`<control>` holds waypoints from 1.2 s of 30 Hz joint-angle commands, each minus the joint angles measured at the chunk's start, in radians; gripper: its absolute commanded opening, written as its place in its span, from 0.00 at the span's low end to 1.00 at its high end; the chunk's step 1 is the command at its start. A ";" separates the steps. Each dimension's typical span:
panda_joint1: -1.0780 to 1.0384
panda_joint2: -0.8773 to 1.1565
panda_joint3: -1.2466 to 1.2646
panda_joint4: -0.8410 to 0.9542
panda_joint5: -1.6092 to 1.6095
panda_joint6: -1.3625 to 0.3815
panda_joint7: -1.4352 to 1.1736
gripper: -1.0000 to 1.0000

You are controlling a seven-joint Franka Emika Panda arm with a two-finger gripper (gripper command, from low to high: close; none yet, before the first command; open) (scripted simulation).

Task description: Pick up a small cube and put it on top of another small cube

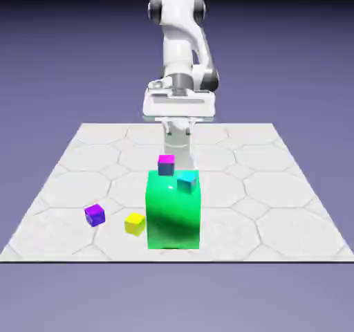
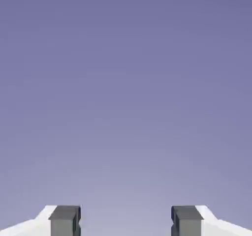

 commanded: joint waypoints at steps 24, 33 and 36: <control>0.228 -0.477 -0.870 0.232 -0.179 -0.334 -0.739 0.50; 0.313 -0.656 -1.196 0.319 -0.245 -0.459 -1.016 0.50; 0.342 -0.715 -1.305 0.348 -0.268 -0.501 -1.109 0.50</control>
